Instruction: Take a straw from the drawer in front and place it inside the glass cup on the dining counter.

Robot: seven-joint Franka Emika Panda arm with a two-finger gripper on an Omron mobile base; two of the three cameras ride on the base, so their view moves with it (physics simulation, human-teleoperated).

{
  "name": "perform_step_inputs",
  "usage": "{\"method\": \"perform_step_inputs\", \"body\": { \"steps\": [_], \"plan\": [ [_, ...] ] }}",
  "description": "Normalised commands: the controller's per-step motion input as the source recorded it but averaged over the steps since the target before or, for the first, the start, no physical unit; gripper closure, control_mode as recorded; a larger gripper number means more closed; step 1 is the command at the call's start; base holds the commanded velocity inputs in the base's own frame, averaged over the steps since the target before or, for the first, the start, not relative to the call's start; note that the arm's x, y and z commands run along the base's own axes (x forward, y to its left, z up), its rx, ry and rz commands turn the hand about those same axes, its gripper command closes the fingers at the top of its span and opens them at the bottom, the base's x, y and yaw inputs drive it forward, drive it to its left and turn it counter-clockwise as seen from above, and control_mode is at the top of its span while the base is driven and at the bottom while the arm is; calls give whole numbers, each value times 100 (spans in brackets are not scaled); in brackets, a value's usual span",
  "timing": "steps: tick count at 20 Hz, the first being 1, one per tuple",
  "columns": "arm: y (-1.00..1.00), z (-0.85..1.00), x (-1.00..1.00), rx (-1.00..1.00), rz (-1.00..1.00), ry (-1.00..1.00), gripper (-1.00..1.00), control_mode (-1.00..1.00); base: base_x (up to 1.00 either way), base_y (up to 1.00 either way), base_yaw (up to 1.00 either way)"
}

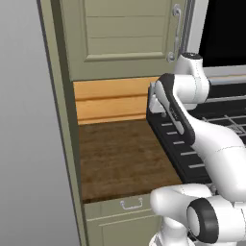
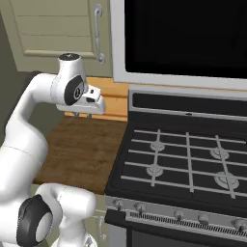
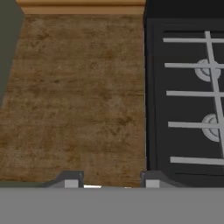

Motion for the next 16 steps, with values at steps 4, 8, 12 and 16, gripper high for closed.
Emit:
{"method": "perform_step_inputs", "body": {
  "steps": [4,8,12,16],
  "plan": [
    [0,0,0,0,0,0,-100,100,-17,0,0],
    [0,0,0,0,0,0,-100,100,-85,0,0],
    [0,0,0,0,0,0,-100,100,-65,-9,10],
    [0,0,0,0,0,0,-100,100,-3,-41,40]
  ]
}}
